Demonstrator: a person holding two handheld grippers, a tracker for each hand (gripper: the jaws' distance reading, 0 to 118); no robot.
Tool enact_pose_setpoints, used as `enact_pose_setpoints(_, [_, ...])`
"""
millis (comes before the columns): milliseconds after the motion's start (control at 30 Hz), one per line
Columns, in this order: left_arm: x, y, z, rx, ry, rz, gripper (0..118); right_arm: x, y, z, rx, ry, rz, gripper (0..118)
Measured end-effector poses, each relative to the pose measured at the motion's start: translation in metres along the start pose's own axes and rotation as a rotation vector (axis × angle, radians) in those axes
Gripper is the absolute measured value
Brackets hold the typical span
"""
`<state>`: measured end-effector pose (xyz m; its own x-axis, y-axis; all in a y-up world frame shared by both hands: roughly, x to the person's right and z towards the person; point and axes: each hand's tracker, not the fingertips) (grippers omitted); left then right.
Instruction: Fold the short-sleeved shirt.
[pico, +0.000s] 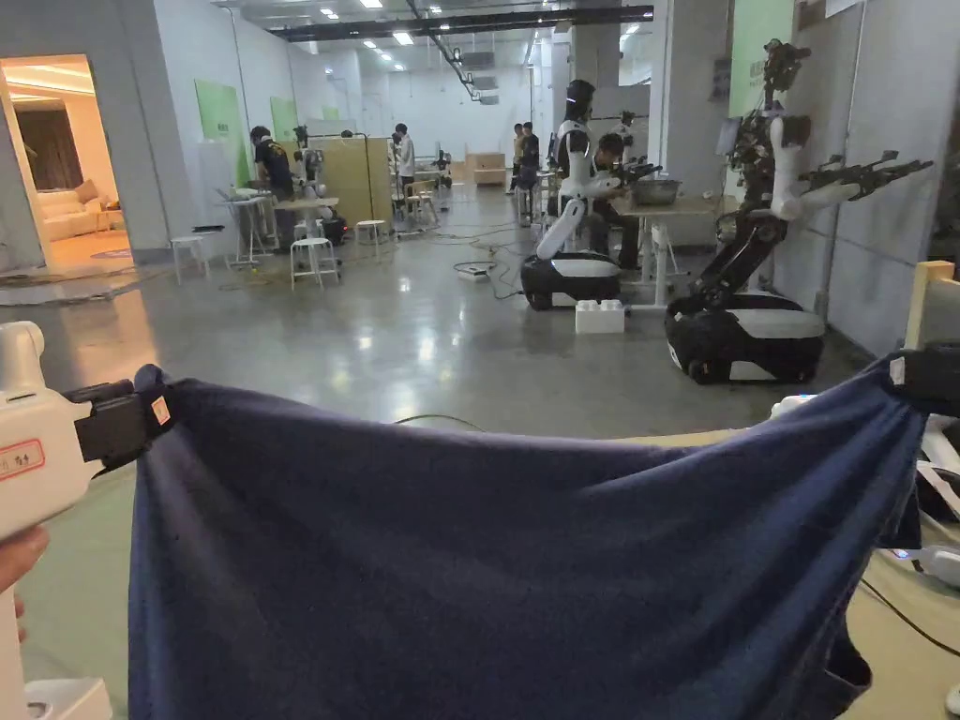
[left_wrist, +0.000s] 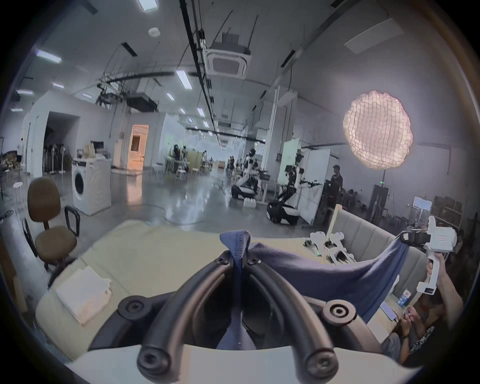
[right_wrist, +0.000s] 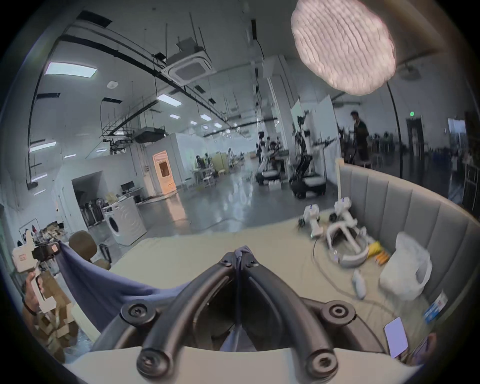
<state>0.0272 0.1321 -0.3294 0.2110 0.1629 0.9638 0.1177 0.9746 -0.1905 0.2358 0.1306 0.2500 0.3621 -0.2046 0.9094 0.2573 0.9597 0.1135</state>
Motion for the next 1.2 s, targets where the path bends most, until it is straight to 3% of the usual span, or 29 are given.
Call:
enact_pose_setpoints(233, [-0.002,0.067,-0.022,0.067,0.053,-0.025,6,-0.029,0.070,-0.021,0.086,-0.042,0.060,2])
enact_pose_setpoints(433, [-0.005,0.097,-0.084,0.059,0.126,0.003,6,-0.041,0.104,-0.076,0.091,-0.087,0.051,2])
enact_pose_setpoints(767, [-0.011,0.106,-0.173,-0.002,0.190,-0.006,6,-0.076,0.135,-0.164,0.102,-0.194,0.149,2])
enact_pose_setpoints(1200, [-0.018,0.115,-0.229,0.031,0.281,-0.054,6,-0.091,0.166,-0.223,0.137,-0.210,0.155,2])
